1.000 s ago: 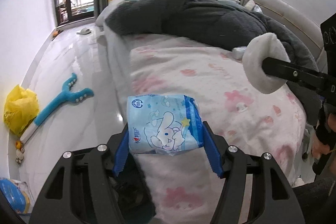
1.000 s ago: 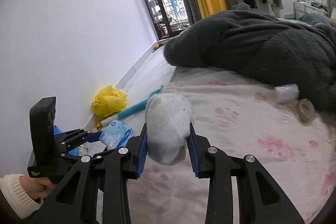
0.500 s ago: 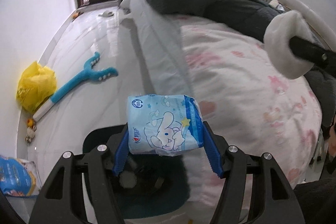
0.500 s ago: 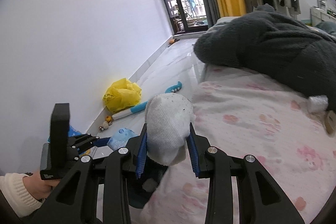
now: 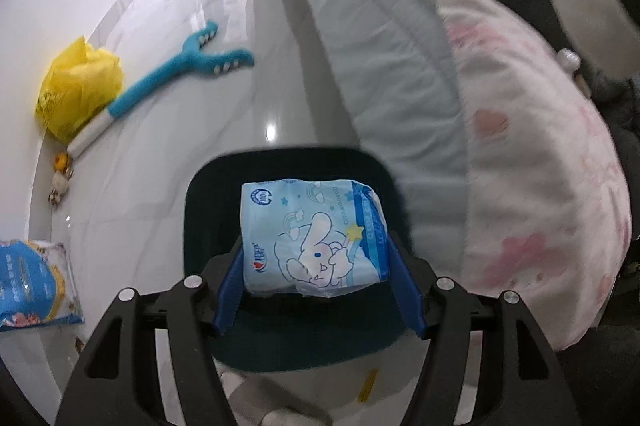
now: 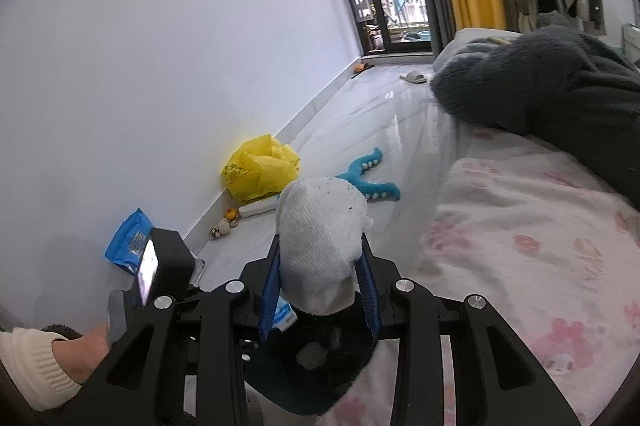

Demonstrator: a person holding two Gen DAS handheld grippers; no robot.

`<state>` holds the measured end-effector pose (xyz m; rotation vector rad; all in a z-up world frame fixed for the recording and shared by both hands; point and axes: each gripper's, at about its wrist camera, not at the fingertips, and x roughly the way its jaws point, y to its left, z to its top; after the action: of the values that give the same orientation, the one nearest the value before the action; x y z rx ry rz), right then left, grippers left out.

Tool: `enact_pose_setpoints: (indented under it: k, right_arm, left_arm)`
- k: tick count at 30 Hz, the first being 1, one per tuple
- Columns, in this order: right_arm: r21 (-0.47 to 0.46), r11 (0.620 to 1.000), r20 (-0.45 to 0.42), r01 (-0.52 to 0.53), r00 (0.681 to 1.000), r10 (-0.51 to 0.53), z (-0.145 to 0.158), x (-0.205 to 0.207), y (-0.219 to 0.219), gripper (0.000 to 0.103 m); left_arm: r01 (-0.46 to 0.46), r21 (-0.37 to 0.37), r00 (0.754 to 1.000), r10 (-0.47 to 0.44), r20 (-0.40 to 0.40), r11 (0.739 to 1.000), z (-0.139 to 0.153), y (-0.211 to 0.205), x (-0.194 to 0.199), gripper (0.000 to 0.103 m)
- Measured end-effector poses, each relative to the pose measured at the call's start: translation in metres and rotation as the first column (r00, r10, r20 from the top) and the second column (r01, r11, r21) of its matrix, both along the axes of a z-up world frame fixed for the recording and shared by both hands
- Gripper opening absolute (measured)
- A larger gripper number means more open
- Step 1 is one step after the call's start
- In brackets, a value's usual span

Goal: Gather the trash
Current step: 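Carry both items over the teal bin and open the left gripper to drop the wipes, then open the right gripper over the bin to drop the white sock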

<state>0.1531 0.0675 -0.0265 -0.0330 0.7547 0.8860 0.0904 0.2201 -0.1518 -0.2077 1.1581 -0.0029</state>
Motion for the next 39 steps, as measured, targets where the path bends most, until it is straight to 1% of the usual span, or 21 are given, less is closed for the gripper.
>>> enact_pose_setpoints:
  k: [5,8,13,16,28,35,39]
  right_arm:
    - [-0.011,0.999,-0.007,-0.041,0.999,0.04,-0.005,-0.004,0.025,0.035]
    - [-0.024,0.998,-0.016,-0.06,0.998,0.059,-0.009,-0.007,0.039,0.035]
    - [-0.054,0.995,-0.034,-0.081,0.996,0.079,-0.021,-0.008,0.057,0.035]
    - [-0.07,0.993,-0.055,-0.093,0.995,0.089,-0.029,-0.008,0.066,0.035]
    - [-0.156,0.979,-0.13,-0.134,0.985,0.114,-0.071,-0.009,0.103,0.035]
    - [-0.237,0.961,-0.192,-0.142,0.977,0.097,-0.102,-0.009,0.119,0.035]
    - [-0.272,0.95,-0.217,-0.154,0.972,0.095,-0.117,-0.01,0.125,0.035]
  left_arm:
    - [-0.02,-0.013,0.996,0.019,-0.087,1.0,-0.017,0.015,-0.008,0.07]
    - [-0.031,-0.025,0.992,0.028,-0.123,0.999,-0.024,0.026,-0.013,0.073]
    - [-0.047,-0.03,0.991,0.043,-0.126,0.998,-0.022,0.04,-0.021,0.079]
    - [-0.066,-0.038,0.991,0.061,-0.115,0.997,-0.019,0.048,-0.023,0.081]
    - [-0.123,-0.066,0.992,0.123,0.005,0.99,0.005,0.078,-0.032,0.081]
    - [-0.135,-0.09,0.98,0.146,0.134,0.987,0.03,0.092,-0.041,0.081]
    - [-0.121,-0.101,0.968,0.14,0.206,0.987,0.044,0.094,-0.045,0.077]
